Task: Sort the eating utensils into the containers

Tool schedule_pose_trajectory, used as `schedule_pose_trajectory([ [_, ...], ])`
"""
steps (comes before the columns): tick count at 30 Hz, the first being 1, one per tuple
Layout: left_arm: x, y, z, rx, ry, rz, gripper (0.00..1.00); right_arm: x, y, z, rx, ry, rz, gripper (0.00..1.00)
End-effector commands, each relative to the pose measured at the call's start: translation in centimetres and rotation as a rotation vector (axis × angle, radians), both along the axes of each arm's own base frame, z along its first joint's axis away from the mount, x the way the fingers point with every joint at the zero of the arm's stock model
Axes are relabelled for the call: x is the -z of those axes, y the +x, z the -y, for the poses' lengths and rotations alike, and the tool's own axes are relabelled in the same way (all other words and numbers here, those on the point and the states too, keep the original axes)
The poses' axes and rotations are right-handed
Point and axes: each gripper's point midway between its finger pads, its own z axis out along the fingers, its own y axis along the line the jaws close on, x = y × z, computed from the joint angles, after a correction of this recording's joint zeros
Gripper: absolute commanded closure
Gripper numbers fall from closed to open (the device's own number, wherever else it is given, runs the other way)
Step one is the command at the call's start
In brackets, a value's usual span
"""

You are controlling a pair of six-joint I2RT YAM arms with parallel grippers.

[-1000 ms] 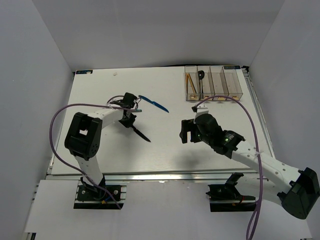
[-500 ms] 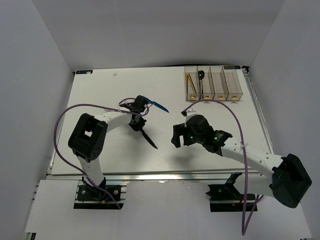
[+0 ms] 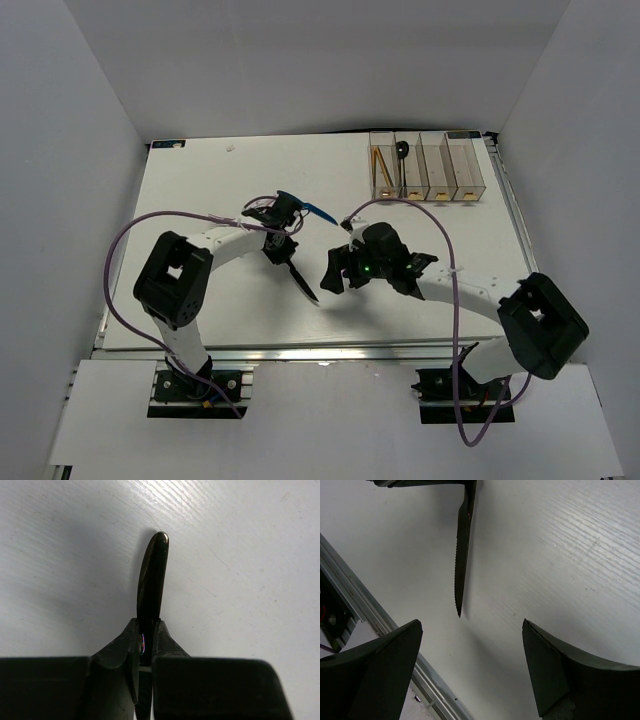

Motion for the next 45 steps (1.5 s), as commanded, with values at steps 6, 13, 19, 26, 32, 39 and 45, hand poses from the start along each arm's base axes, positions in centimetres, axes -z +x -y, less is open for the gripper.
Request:
schedule_pose_trajectory([
  [6,-2.9,0.1,1.2,0.027,-0.062,0.068,1.00,-2.2,1.0,-3.7,-0.109,0.135,0.016,0.15],
  [13,-4.1,-0.3,2.3,0.054,-0.113,0.102,1.00,-0.8,1.2,-5.0,-0.139,0.147,-0.041,0.16],
  [19,-5.6,-0.8,3.4,0.075,-0.155,0.145,1.00,-0.3,1.2,-5.8,-0.157,0.164,-0.080,0.17],
  [26,-7.3,-0.8,4.7,0.097,-0.192,0.198,1.00,-0.8,0.7,-6.7,-0.193,0.218,-0.114,0.23],
  [32,-8.8,-0.7,5.9,0.113,-0.238,0.241,1.00,0.0,0.5,-7.2,-0.194,0.222,-0.168,0.36],
  [39,-9.8,-0.5,6.2,0.120,-0.247,0.267,1.00,0.8,1.3,-6.7,-0.140,0.179,-0.161,0.74],
  [45,-10.9,0.1,5.9,0.154,-0.194,0.292,0.93,0.6,2.5,-6.1,-0.094,0.116,-0.128,1.00],
])
